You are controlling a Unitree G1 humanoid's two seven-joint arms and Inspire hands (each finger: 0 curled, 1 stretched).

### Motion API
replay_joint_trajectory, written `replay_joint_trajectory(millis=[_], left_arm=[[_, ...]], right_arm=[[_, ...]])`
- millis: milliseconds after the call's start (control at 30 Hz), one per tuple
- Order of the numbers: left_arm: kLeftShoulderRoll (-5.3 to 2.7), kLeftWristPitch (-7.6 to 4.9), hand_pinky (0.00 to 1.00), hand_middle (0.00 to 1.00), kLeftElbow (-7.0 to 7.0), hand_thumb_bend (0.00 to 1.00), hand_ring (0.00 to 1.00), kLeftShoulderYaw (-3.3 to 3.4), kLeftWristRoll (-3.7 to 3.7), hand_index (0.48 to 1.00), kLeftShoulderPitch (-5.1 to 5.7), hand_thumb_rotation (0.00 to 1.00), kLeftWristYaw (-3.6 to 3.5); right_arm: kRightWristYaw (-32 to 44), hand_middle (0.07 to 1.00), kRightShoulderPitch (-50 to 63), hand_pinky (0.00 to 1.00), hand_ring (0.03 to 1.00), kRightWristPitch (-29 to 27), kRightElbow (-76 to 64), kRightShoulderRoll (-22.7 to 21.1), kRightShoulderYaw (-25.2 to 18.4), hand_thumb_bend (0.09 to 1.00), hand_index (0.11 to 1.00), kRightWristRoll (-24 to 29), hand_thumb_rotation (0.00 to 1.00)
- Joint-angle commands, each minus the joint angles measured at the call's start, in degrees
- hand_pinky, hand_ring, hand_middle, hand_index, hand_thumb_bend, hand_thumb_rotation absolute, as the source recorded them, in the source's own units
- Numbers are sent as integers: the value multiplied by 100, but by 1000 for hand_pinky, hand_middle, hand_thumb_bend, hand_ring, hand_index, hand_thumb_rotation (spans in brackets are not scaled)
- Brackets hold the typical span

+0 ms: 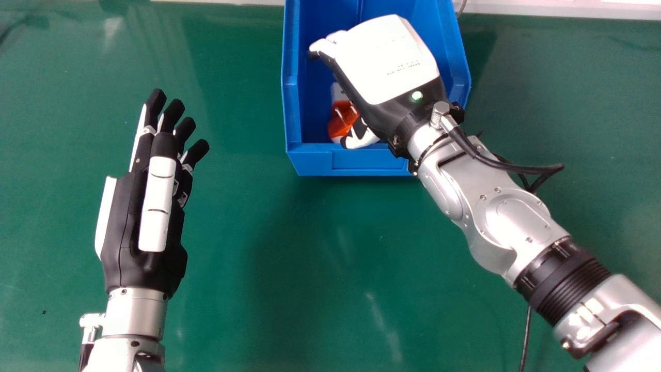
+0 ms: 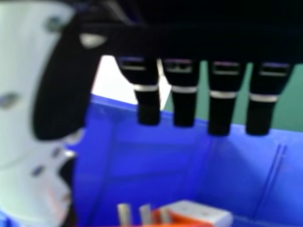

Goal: Pick all objects and put in blue box

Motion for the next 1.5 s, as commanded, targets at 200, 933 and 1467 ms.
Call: replay_joint_trajectory(millis=[200, 933, 1467], left_arm=[[7, -105, 918, 976, -65, 675, 960, -14, -23, 975, -1, 815, -68], [-47, 5, 920, 978, -247, 672, 960, -62, -147, 975, 116, 803, -65], [-60, 65, 921, 978, -338, 672, 960, -52, -213, 976, 147, 792, -76]], right_arm=[[-8, 927, 83, 879, 909, -17, -176, -19, 47, 846, 868, -75, 267], [-997, 981, 4070, 924, 973, -692, -4784, 139, -1847, 848, 948, 1507, 386], [-1353, 993, 6708, 895, 977, -2604, -5270, 917, -2027, 776, 979, 3139, 535]])
